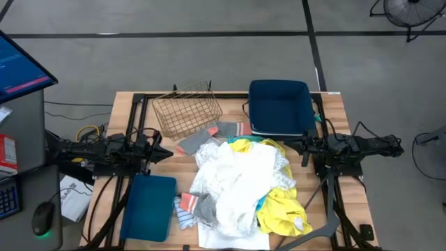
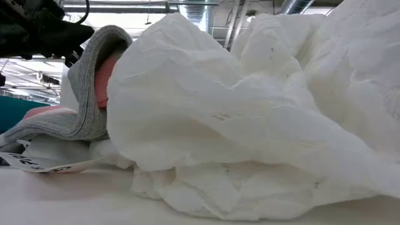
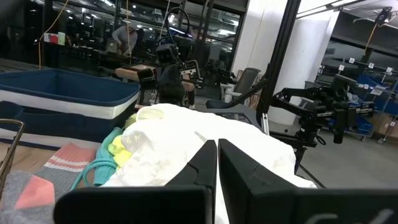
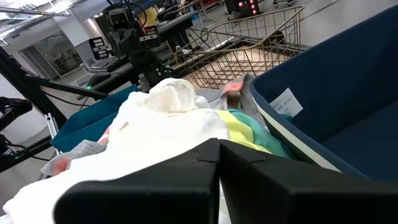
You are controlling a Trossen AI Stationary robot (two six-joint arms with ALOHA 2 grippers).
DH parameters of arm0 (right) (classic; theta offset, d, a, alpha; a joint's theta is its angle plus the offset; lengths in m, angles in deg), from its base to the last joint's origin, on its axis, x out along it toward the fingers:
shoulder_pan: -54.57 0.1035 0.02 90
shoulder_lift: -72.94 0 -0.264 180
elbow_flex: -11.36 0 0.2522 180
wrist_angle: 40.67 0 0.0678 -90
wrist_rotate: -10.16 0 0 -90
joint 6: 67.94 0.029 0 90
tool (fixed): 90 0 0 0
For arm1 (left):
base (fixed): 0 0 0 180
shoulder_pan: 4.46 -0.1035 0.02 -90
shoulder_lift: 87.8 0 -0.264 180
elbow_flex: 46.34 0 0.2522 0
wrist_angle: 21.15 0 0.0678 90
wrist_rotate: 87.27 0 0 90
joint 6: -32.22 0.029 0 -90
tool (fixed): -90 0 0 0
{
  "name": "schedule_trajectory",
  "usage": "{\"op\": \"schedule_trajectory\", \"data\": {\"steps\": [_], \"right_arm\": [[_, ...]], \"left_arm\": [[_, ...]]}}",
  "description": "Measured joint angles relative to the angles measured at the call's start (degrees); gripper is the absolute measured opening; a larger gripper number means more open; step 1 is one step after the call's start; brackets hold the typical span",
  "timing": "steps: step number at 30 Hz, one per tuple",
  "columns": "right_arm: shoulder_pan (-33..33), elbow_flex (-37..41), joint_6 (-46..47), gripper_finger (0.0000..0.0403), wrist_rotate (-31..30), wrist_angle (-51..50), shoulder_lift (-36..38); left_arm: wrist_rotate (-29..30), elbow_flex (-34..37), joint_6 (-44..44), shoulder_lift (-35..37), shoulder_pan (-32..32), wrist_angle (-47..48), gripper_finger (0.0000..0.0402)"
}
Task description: Pick & Place Cloths
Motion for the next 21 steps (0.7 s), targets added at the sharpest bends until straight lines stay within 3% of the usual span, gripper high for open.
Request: {"op": "schedule_trajectory", "data": {"steps": [21], "right_arm": [[0.00,0.01,0.00,0.0000,-0.01,-0.02,0.00]], "left_arm": [[0.92,0.01,0.00,-0.02,0.01,-0.53,0.0002]]}}
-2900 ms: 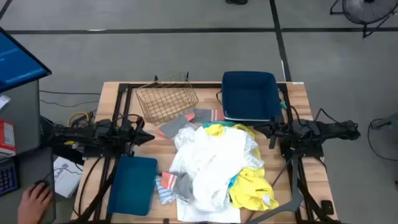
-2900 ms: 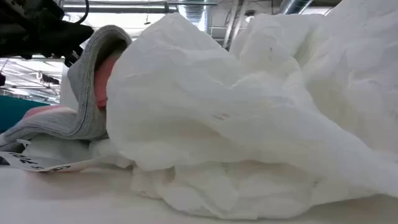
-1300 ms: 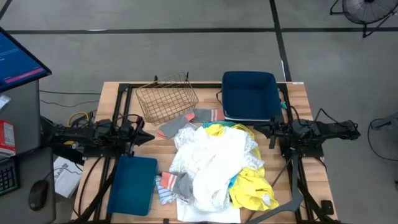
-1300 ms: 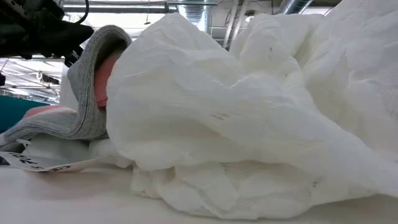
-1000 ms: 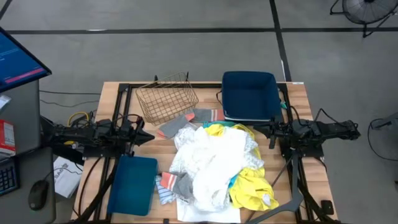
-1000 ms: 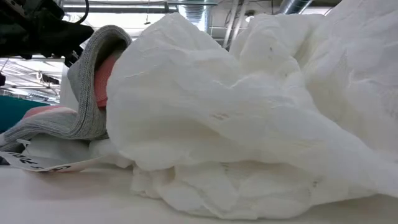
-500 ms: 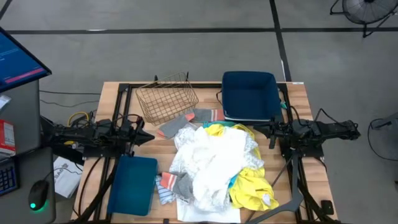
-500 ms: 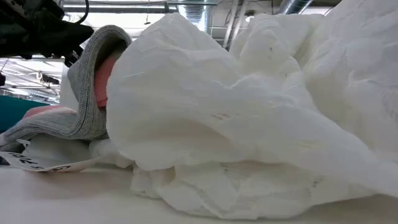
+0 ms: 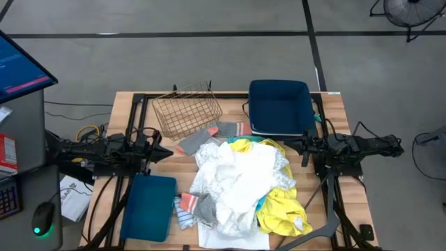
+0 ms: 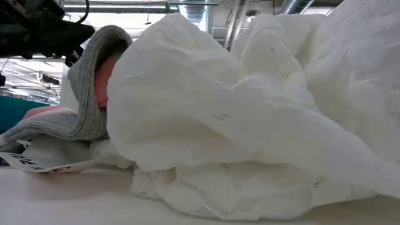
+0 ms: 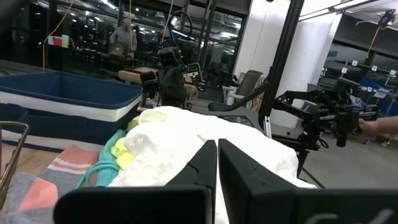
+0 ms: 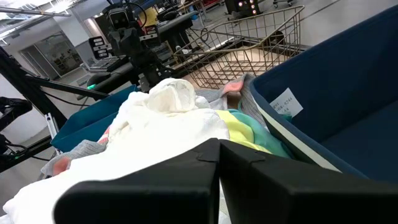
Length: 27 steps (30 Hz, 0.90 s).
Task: Pick & Place Cloths
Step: Put the white shirt into the dark blue bin
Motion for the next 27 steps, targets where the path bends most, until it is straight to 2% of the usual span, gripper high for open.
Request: {"op": "schedule_trajectory", "data": {"steps": [8,13,16,20,22,27], "right_arm": [[-0.01,0.01,0.05,0.0000,0.01,2.43,0.00],[0.00,0.03,5.65,0.0000,0.01,5.12,-0.02],[0.21,0.00,3.27,0.0005,0.84,10.99,-0.15],[1.38,-1.83,-7.18,0.0048,5.90,18.42,-2.48],[2.12,-4.76,-10.76,0.0078,6.04,19.63,-5.58],[4.28,-14.09,-16.24,0.0167,6.00,16.64,-21.33]], "left_arm": [[-0.02,0.00,0.00,0.02,-0.01,-0.46,0.0002],[-0.02,0.00,0.00,0.02,0.00,-0.83,0.0002],[-0.02,0.00,0.00,0.02,-0.01,-0.83,0.0002],[-0.04,-0.01,0.00,0.02,0.00,-0.82,0.0002],[-0.03,-0.01,0.00,0.01,0.00,-0.82,0.0002],[-0.04,0.01,0.00,0.02,0.00,-0.85,0.0002]]}}
